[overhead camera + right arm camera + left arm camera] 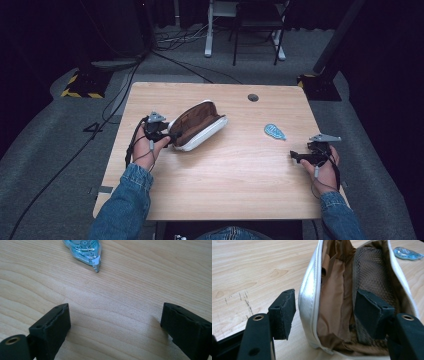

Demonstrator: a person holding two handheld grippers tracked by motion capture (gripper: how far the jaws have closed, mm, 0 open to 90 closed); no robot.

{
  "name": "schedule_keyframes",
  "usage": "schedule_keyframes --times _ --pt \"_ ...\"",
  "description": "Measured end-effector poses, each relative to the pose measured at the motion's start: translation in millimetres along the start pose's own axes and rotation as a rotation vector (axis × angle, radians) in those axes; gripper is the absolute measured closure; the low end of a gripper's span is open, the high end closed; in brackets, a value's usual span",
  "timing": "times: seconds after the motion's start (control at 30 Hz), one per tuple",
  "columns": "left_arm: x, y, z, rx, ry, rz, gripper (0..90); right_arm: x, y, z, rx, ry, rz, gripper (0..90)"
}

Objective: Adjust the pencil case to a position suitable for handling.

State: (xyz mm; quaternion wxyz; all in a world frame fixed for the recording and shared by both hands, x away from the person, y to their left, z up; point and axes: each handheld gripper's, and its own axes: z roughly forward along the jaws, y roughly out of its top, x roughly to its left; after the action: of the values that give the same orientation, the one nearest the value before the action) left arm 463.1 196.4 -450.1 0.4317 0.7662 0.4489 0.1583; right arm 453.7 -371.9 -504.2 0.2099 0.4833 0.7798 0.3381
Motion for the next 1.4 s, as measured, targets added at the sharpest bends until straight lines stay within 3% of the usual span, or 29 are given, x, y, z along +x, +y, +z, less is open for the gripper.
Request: schedule_keyframes --times 0.23,0.43,0.73,0.9,1.1,1.3,1.4 --pt "5.3 4.1 14.5 -0.004 0.003 0.007 36.0 -0.4 0.2 0.3 -0.001 0.003 -0.004 9.1" --pt "7.8 6.1 26.3 -0.003 -0.016 -0.025 37.5 -0.4 0.2 0.3 0.000 0.003 -0.004 9.1" --pt "11.4 7.8 43.9 0.022 -0.019 -0.010 40.6 -0.4 0.2 0.3 0.000 0.003 -0.004 9.1" --pt "14.6 5.9 47.4 0.050 -0.027 -0.020 54.0 -0.4 0.2 0.3 0.000 0.003 -0.004 9.2" --pt "17.0 2.7 55.0 0.068 -0.039 -0.018 58.1 -0.4 0.2 0.2 -0.001 0.003 -0.005 9.3" --pt "18.2 1.0 58.2 0.079 -0.062 -0.038 72.1 -0.3 0.2 0.2 -0.001 0.003 -0.005 9.3" --pt "19.4 1.0 57.8 0.078 -0.052 -0.021 77.9 -0.3 0.1 0.1 -0.001 0.004 -0.006 9.8"
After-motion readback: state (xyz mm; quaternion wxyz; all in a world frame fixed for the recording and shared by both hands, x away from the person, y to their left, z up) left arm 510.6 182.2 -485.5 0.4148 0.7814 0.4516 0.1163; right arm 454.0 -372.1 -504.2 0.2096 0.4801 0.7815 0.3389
